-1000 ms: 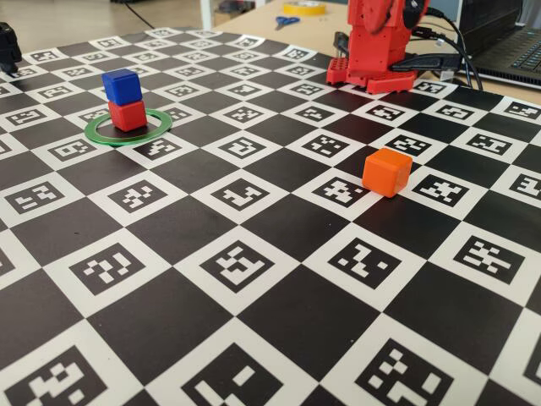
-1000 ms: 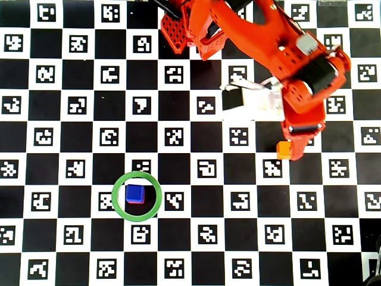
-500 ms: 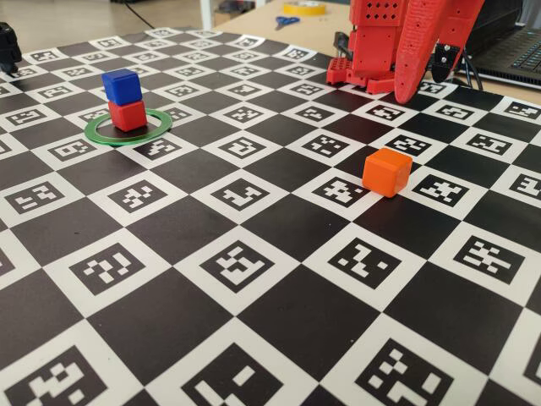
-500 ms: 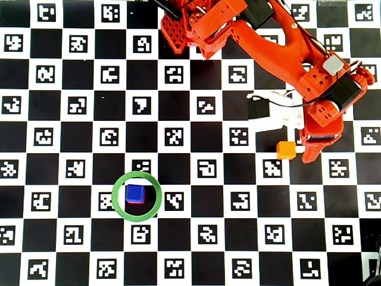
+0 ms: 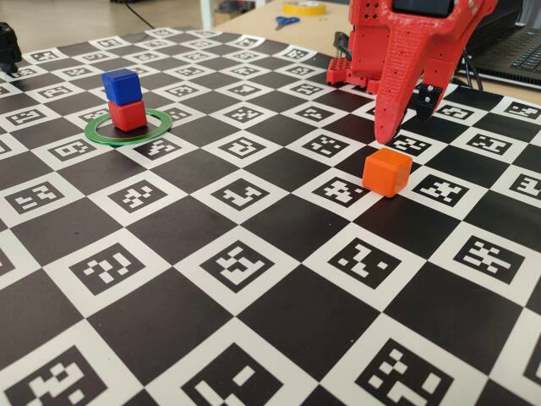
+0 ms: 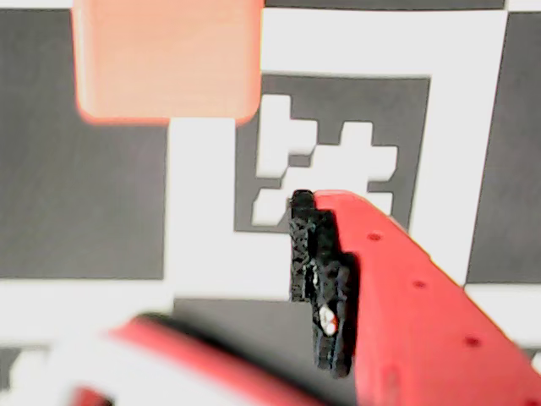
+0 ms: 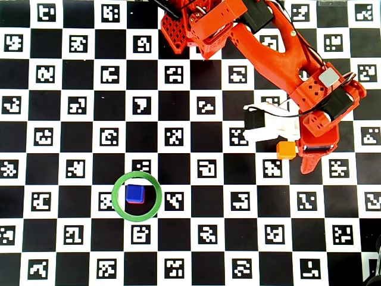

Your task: Grab the red cube then put it in the green circle then put the blue cube on top and finally the orange cube on top

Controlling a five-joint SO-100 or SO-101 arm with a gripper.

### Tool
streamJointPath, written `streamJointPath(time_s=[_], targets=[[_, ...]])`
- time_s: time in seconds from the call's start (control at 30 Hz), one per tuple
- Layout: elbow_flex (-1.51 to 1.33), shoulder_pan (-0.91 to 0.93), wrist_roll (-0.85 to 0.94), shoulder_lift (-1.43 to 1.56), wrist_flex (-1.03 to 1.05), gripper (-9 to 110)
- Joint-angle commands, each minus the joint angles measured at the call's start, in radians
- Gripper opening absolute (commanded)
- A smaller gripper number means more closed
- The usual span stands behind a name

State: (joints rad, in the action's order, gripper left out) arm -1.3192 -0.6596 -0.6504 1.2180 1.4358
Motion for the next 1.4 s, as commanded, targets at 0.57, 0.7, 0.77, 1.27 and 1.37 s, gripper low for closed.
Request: streamJointPath(time_s=[0.57, 0.7, 0.77, 1.27, 1.37], targets=[[-0.078, 0.008, -0.020, -0.052, -0.132, 39], [-0.078, 0.009, -0.018, -0.071, -0.144, 39], [-0.080, 0.009, -0.018, -0.078, -0.147, 39], [-0.092, 0.017, -0.009, -0.103, -0.181, 36], [-0.092, 0.017, -0.009, -0.103, -0.181, 33]])
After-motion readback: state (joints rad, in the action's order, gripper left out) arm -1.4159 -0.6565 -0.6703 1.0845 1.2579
